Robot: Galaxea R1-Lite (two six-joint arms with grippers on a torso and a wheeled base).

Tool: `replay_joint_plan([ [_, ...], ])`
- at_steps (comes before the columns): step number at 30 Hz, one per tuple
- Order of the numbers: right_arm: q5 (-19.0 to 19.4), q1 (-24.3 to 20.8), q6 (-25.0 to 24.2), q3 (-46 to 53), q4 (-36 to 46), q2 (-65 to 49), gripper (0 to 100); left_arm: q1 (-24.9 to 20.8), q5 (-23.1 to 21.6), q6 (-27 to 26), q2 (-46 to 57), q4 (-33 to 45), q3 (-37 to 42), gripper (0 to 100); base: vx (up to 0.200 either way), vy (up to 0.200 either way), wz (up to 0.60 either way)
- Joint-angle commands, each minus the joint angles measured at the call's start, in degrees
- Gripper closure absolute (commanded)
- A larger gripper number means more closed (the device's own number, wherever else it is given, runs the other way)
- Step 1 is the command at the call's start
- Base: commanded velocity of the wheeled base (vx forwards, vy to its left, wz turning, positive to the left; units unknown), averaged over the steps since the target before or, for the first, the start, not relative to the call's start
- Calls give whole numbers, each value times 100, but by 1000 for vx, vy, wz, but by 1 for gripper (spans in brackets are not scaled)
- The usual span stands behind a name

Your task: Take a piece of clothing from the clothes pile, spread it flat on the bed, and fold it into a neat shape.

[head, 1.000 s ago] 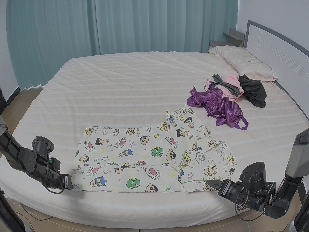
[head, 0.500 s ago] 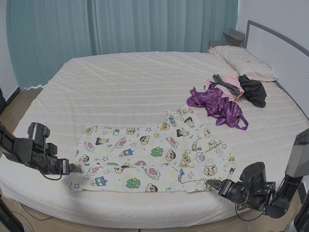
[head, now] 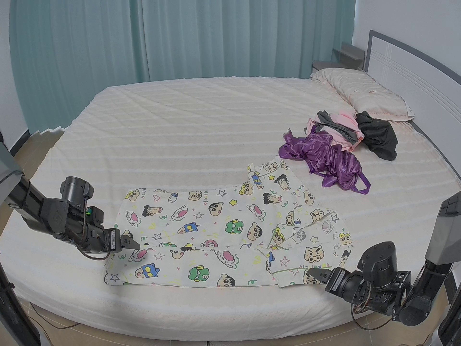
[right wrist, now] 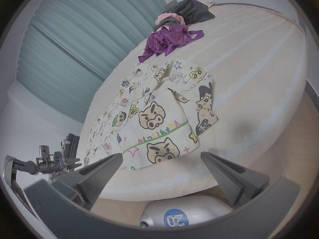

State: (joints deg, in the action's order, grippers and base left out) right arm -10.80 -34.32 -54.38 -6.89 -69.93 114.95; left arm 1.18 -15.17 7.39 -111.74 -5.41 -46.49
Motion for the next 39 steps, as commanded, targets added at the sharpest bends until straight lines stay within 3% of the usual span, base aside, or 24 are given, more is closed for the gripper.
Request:
replay_joint_plan([
  [1,8,-5,51,3,-4,2,0,-13,-22,123,-472,-4,-220,0,0,0,0],
  [14,17,-5,68,12,-4,-42,0,-13,-57,158,-762,-12,-483,0,0,0,0],
  [15,8,21,68,3,-4,-113,0,-13,-74,149,-788,-12,-475,100,0,0,0],
  [25,105,575,982,-67,-4,-640,0,66,-373,228,-718,-12,-387,100,0,0,0],
  [31,1265,1542,2274,-559,-4,-218,0,93,-373,562,-507,-12,-378,100,0,0,0],
  [32,1291,1568,2309,-568,-4,-201,0,93,-373,562,-507,-12,-369,100,0,0,0],
  [33,1599,1814,2652,-753,14,-60,0,84,-373,562,-472,-12,-334,100,0,0,0],
  [39,2355,2096,3162,-1403,84,661,0,40,-373,571,-296,-12,-220,100,0,0,0],
])
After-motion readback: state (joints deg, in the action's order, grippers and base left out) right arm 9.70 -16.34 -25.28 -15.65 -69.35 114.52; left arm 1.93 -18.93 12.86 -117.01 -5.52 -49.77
